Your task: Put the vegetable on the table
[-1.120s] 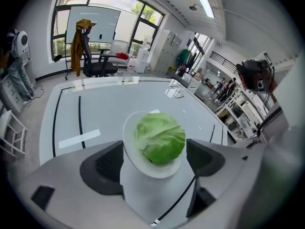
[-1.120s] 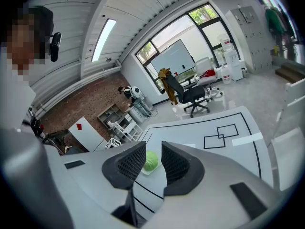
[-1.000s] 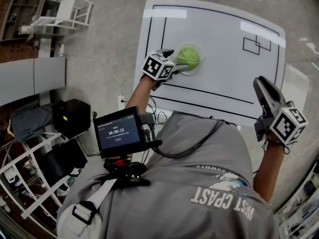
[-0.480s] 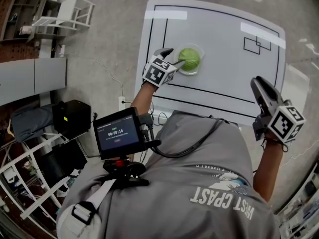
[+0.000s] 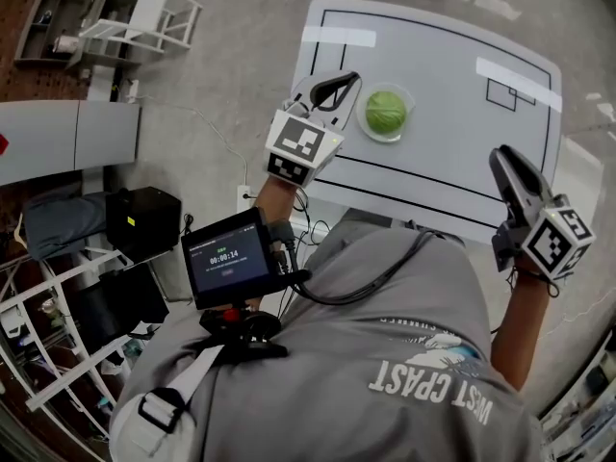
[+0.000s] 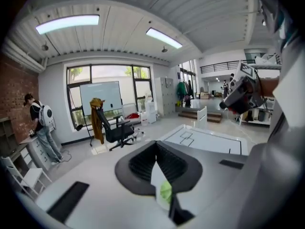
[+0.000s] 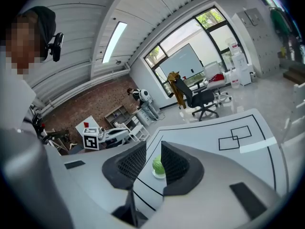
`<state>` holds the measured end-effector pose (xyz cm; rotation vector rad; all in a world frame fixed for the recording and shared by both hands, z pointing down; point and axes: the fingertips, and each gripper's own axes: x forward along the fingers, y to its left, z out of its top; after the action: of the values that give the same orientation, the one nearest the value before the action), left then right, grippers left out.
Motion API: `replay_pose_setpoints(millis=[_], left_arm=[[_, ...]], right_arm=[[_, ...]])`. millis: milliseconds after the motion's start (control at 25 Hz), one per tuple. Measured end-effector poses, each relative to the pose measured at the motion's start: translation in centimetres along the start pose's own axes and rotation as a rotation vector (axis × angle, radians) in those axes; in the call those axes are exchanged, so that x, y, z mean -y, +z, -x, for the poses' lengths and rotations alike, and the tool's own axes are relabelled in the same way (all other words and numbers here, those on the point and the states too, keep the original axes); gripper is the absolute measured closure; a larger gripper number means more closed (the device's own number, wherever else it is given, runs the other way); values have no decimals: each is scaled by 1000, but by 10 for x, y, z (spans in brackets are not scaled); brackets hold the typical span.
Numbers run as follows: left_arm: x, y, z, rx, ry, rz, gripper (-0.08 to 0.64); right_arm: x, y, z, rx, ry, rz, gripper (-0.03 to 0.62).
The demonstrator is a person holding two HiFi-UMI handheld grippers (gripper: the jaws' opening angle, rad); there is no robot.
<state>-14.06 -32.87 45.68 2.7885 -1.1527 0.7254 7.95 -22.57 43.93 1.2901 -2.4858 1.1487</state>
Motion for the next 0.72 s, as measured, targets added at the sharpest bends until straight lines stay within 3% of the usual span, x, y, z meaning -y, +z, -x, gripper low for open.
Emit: replay_pose_setpoints(millis=[240, 400, 520, 720], left_arm=[[-2, 84, 35, 219, -39, -16, 553], [8, 115, 97, 311, 1, -56, 554], [38, 118, 140, 341, 36, -75, 554], [85, 118, 198, 322, 86, -56, 554]], right_arm=[[-33, 33, 1, 86, 49, 178, 527], [-94, 46, 27, 154, 112, 288, 540], [-124, 29, 61, 194, 141, 358, 579], [-171, 1, 122, 195, 174, 454, 584]])
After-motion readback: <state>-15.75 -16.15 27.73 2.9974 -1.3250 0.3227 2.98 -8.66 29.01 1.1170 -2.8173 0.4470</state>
